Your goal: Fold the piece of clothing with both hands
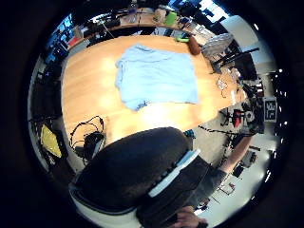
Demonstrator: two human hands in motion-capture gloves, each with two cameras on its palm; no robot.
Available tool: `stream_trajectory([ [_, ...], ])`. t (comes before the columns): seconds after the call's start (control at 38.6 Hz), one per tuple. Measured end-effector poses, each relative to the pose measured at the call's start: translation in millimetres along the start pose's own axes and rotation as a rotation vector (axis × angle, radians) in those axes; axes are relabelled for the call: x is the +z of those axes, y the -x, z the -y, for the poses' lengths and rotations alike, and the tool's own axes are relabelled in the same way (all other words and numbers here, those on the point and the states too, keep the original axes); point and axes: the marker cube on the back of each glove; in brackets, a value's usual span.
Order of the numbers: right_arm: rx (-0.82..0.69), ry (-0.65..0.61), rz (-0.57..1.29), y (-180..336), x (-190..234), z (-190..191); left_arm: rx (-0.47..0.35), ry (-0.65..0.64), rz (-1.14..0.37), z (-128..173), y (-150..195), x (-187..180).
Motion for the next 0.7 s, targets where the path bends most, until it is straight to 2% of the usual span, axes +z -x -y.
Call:
stream_trajectory([
  [0.44,-0.005,-0.026,0.007,-1,-9,-12,0.032,0.029,0.010,4,-13,4],
  [0.7,0.033,0.053,0.017,-5,-7,1,0.044,0.005,-0.013,0,-8,15],
])
